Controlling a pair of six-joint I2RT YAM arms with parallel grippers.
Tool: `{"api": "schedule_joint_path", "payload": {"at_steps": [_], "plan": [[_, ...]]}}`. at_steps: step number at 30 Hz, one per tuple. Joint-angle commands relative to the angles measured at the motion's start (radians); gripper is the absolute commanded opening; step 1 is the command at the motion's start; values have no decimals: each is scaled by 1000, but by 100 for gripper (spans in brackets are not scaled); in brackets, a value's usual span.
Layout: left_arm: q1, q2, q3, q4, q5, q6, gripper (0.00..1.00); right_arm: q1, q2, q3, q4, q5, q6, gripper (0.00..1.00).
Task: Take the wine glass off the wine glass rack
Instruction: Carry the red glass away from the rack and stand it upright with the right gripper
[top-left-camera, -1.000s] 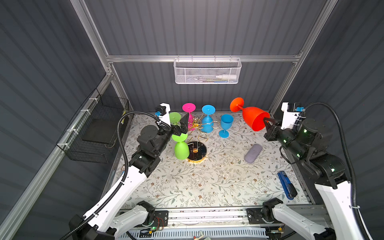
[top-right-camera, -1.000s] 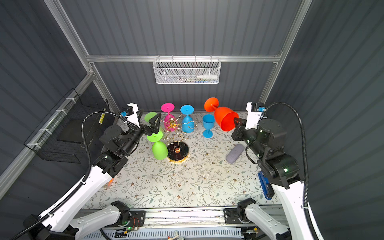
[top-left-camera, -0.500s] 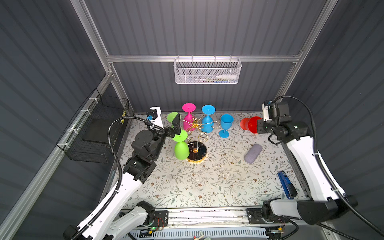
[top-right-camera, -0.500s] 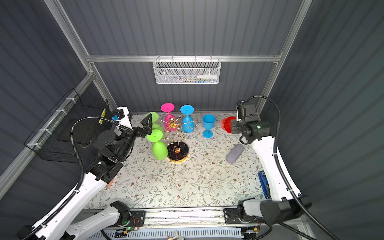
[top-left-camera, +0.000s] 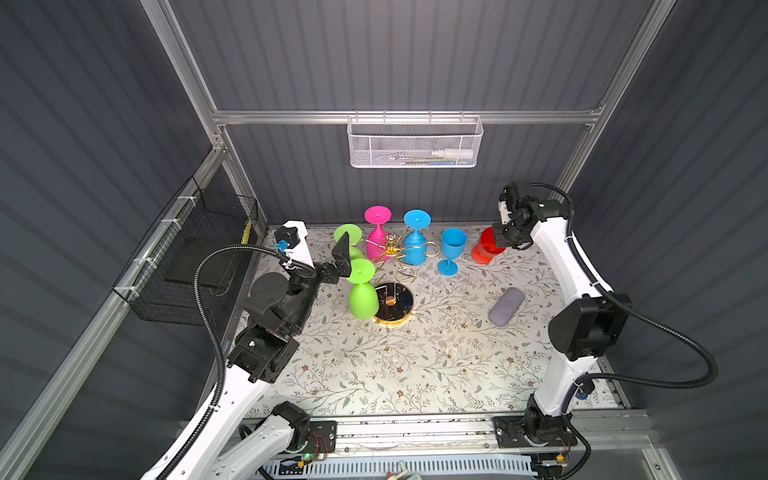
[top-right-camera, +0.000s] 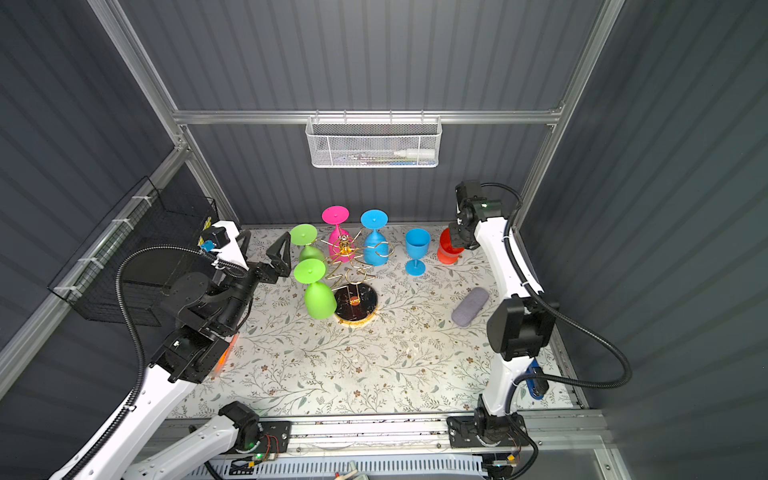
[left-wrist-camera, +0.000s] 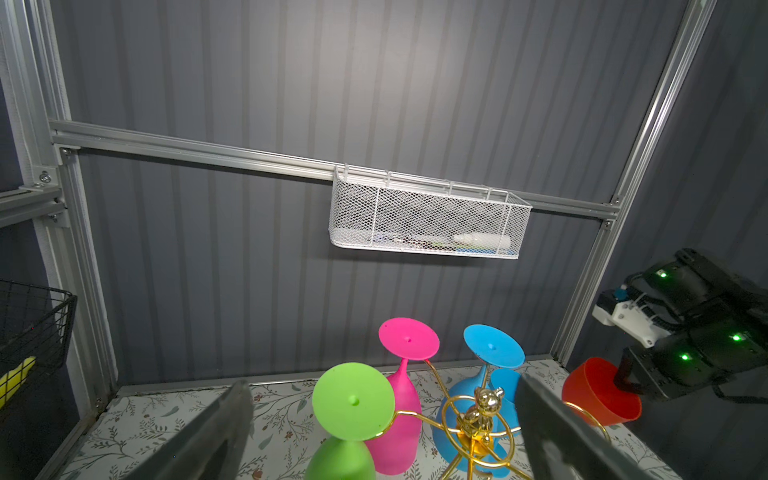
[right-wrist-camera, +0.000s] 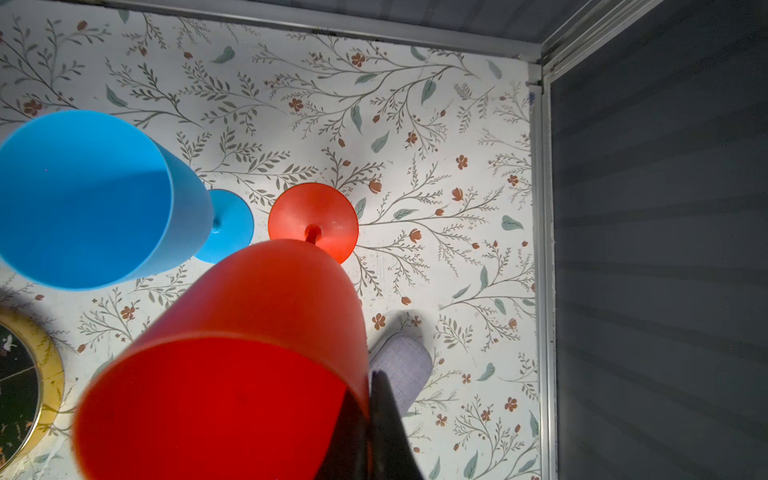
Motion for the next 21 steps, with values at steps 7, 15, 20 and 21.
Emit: {"api": "schedule_joint_path", "payload": {"at_steps": [7,15,20,21], "plan": [[6,-12,-9,-23,-16,10,100,-21,136,122,-59,-39,-29,1],[6,-14,-13,-28,-19,9,100,-27,231,206,-98,-63,-33,4],[6,-15,-20,-27,-48,-1,100,-27,254,235,-106,-66,-38,11],[6,-17,-23,-24,-68,-11,100,-27,256,242,-109,-66,-37,12]]}}
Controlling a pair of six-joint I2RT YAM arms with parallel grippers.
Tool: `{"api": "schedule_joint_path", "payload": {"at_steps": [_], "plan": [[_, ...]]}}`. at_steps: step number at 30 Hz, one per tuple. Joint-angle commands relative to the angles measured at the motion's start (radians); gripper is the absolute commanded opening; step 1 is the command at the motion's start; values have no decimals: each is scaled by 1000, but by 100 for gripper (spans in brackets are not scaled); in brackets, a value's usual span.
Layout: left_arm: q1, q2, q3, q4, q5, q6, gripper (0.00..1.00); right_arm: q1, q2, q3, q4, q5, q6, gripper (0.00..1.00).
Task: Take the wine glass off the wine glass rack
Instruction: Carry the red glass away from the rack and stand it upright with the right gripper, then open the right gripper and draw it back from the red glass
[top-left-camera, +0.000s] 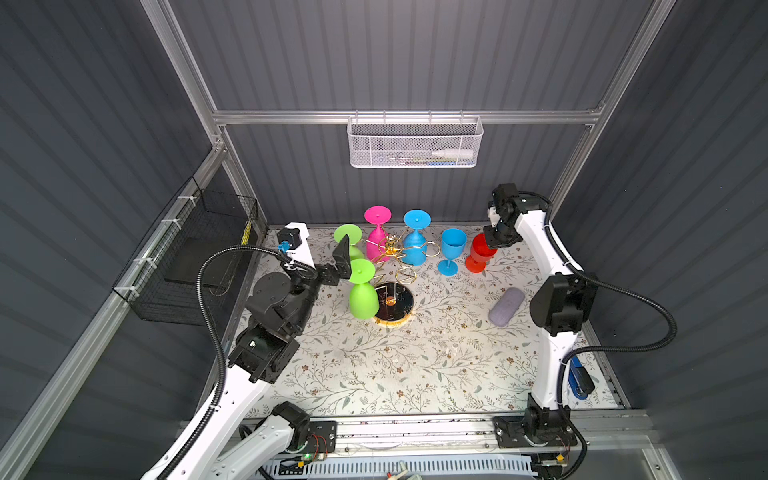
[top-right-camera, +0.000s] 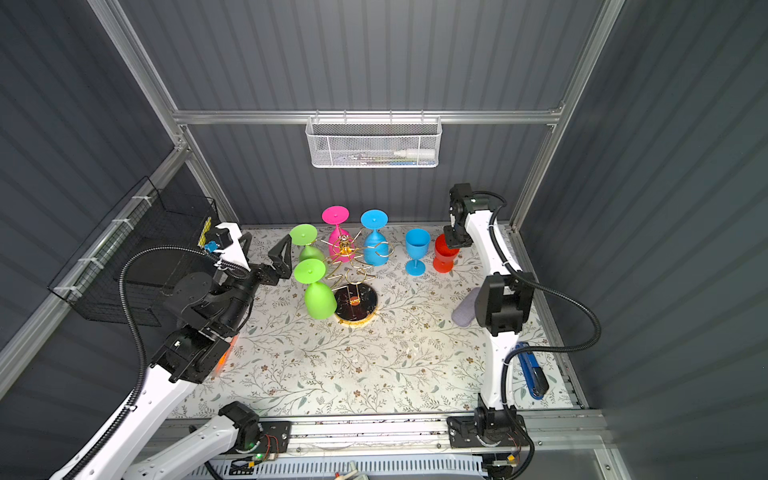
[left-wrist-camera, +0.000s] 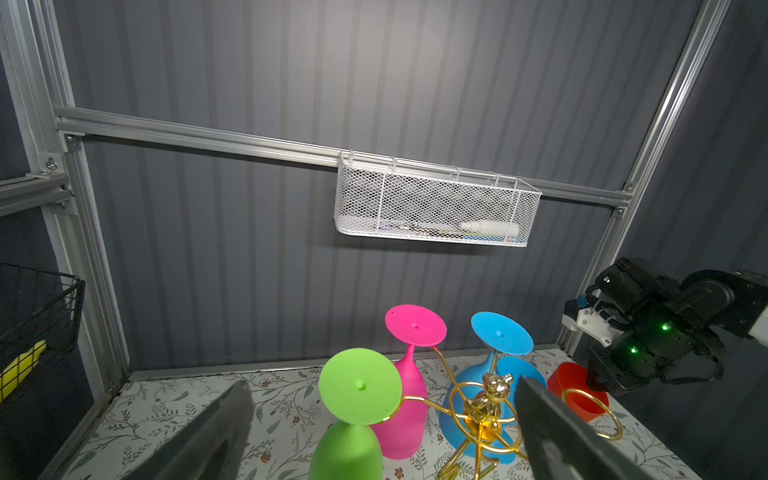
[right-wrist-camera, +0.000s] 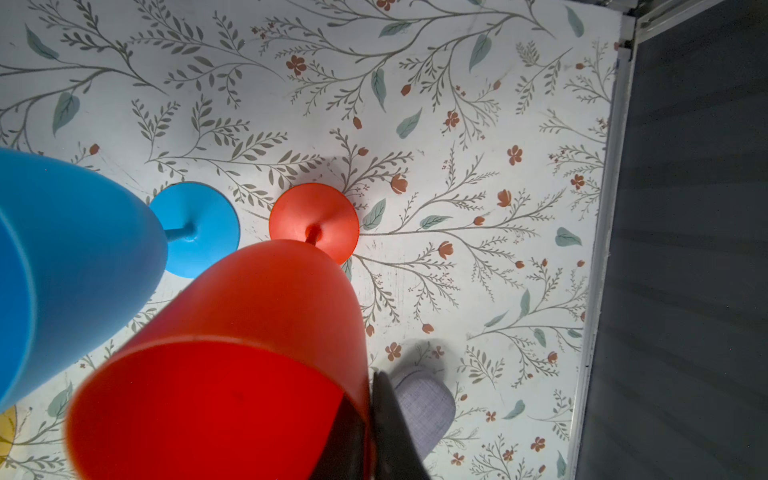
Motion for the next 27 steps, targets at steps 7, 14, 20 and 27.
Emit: {"api": "schedule_joint_path", "payload": {"at_steps": [7,14,20,27], "plan": [[8,8,14,-94,-110,-103,99,-5,-26,50,-19,-55,10,35],[185,40,112,-261,178,-268,92,-18,-251,-115,163,-197,77,64],[345,117,235,-401,564,-363,86,-53,-587,-519,546,-363,231,85],[663,177,122,-222,1167,-659,74,-67,-839,-857,815,-464,333,92]]}}
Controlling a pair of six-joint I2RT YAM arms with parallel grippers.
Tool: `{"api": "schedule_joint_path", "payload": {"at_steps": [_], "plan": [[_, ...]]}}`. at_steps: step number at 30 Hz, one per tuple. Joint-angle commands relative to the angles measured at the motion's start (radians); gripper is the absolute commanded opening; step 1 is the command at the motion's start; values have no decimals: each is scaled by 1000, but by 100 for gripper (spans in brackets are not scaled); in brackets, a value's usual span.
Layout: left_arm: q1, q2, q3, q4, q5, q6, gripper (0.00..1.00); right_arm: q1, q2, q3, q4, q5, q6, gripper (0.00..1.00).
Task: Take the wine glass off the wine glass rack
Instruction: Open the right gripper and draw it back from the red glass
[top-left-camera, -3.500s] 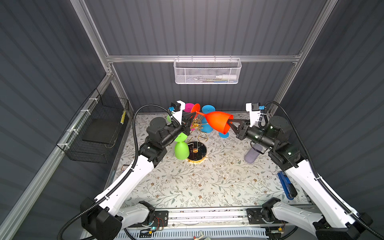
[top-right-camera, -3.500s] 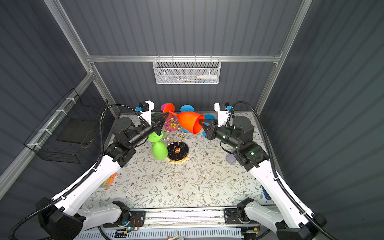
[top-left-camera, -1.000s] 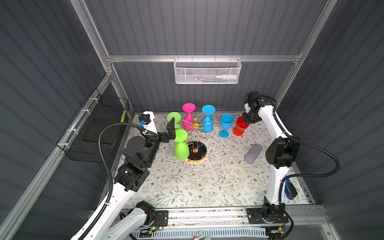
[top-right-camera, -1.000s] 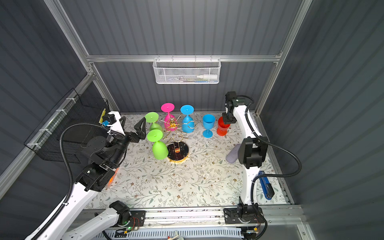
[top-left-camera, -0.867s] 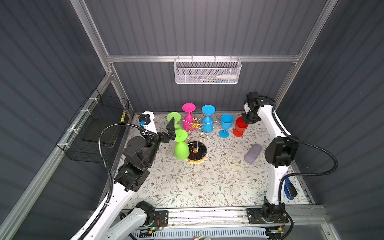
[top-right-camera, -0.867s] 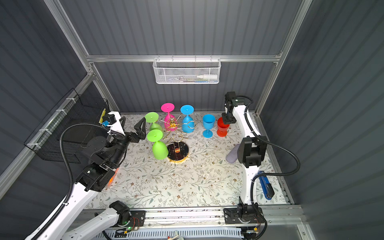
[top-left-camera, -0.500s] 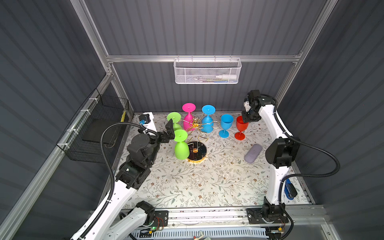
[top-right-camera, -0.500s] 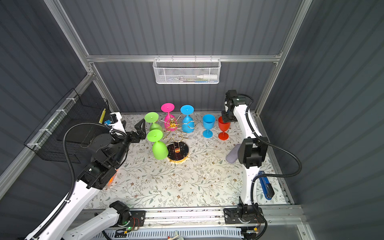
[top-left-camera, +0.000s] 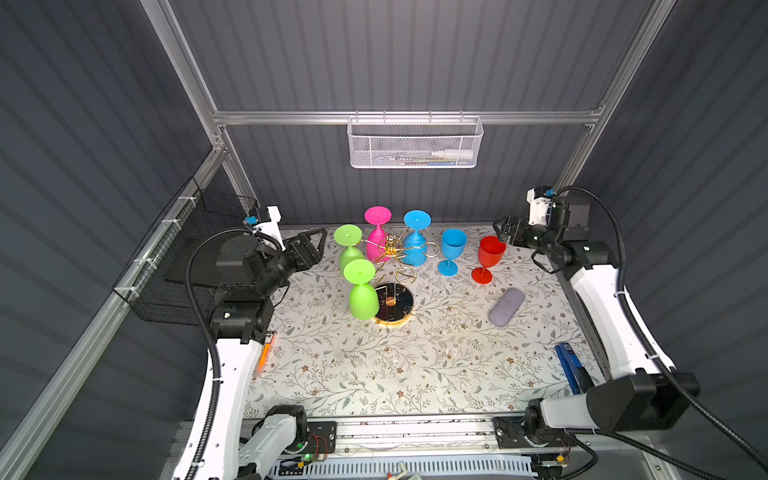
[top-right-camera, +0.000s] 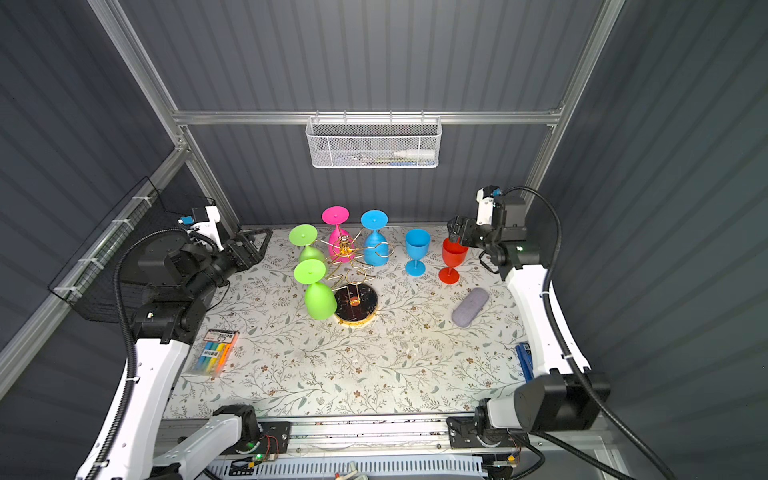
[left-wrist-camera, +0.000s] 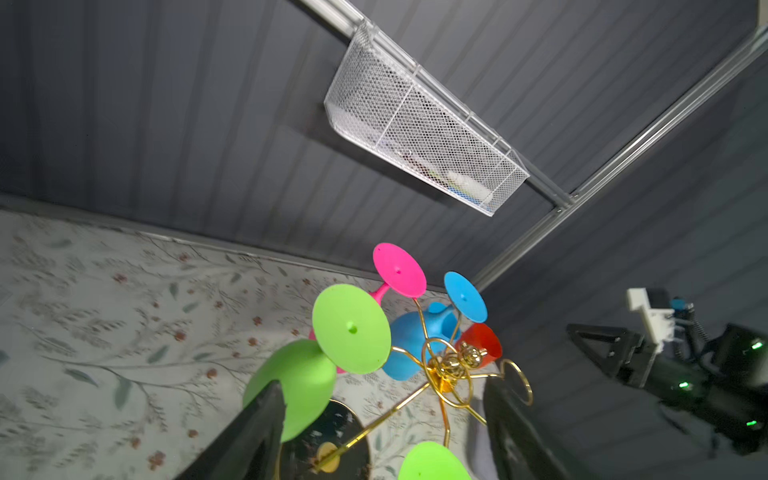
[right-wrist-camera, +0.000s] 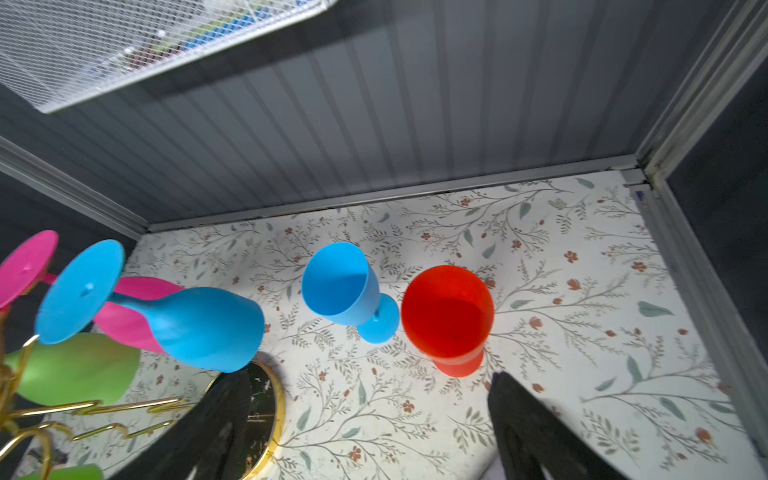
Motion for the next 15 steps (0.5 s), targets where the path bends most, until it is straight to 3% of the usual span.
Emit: {"api": "schedule_joint_path", "payload": {"at_steps": [1,7,15], "plan": [[120,0,-91,121,408,-223,73,-1,-50,-103,159,-80,66,92],[128,-1,-86,24,538,-138,73,-1,-154,-237,201,-142,102,93],[106,15,-91,-120,535,-22,67,0,-199,-344,276,-200,179,92]]}}
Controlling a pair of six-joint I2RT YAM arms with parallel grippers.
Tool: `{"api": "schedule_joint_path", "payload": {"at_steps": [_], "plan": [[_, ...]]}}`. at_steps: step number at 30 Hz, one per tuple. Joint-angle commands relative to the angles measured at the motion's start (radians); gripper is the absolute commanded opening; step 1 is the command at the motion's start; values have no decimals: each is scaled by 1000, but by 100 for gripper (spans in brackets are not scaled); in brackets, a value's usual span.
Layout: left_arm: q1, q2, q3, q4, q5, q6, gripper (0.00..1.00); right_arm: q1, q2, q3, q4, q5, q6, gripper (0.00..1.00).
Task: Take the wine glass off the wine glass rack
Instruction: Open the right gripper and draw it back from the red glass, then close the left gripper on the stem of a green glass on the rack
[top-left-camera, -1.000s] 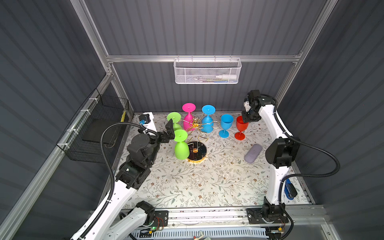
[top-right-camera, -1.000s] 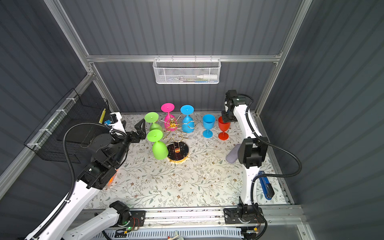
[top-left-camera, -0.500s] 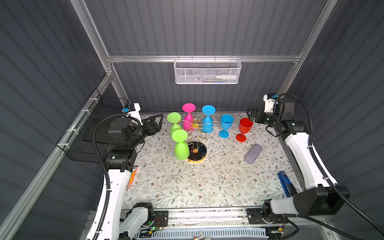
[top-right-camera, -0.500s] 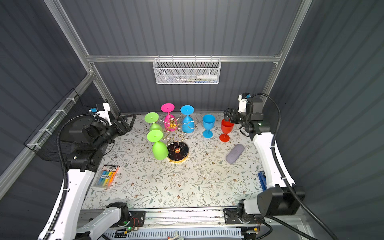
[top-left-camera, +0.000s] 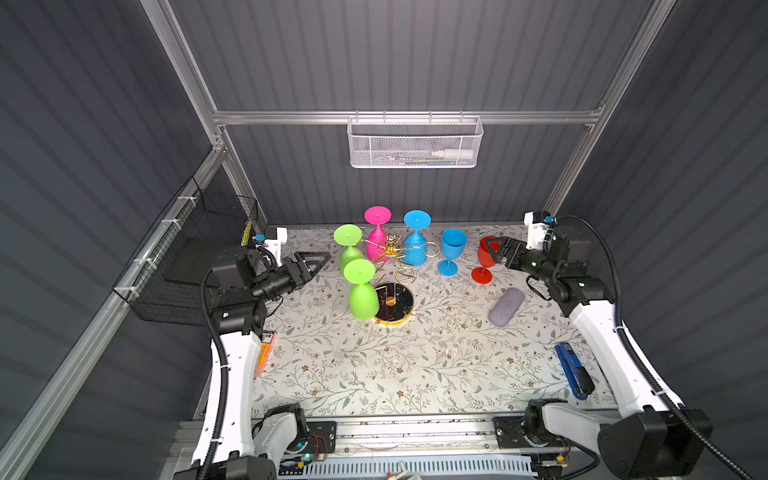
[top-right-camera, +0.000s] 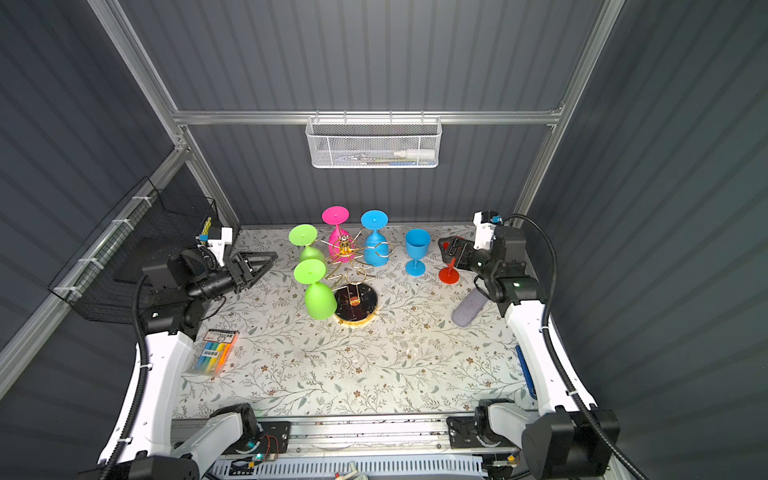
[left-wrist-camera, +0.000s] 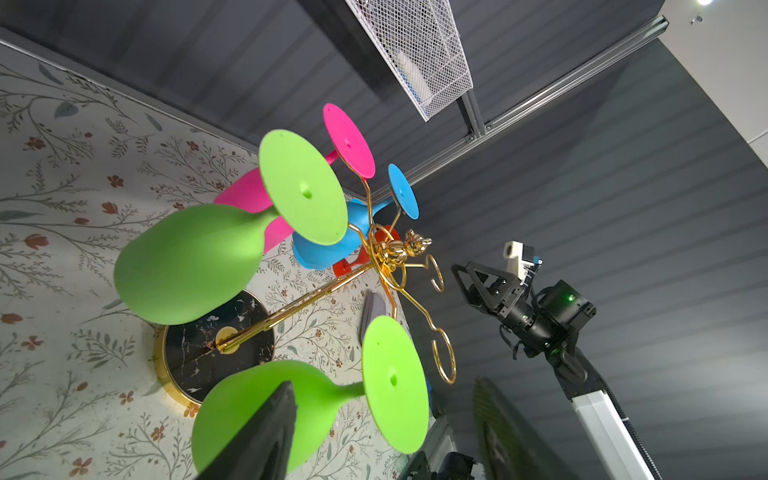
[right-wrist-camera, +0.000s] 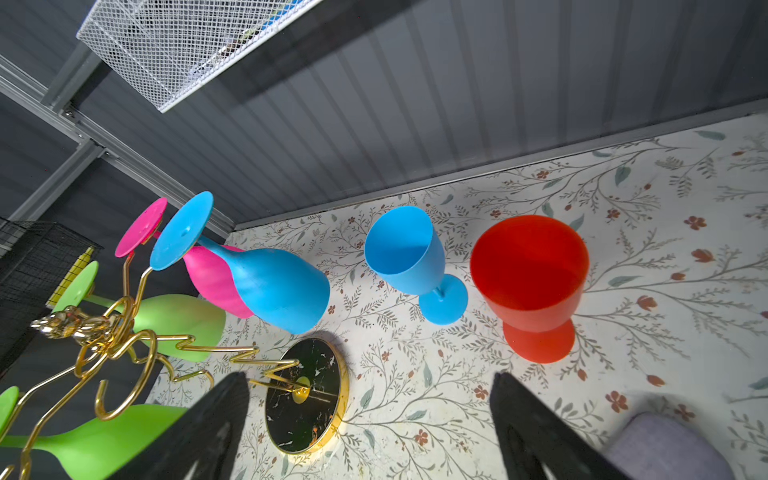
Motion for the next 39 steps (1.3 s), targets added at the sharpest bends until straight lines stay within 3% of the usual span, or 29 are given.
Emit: {"api": "schedule_joint_path", "payload": {"at_steps": [1,12,17,22,39], "plan": [[-27,4,21,-84,29,76,66,0,-12,-20,54,-49,42,92],[-202,56,13,-65,-101,96,59,0,-27,-14,37,-70,52,93],[-217,76,12,-49,-112,90,52,1,-30,-18,36,-81,59,93],[-220,89,19,-49,-118,96,37,1,-32,-20,35,-84,62,93],[-222,83,49,-85,-120,86,19,1,-22,-30,50,-101,75,94]]}}
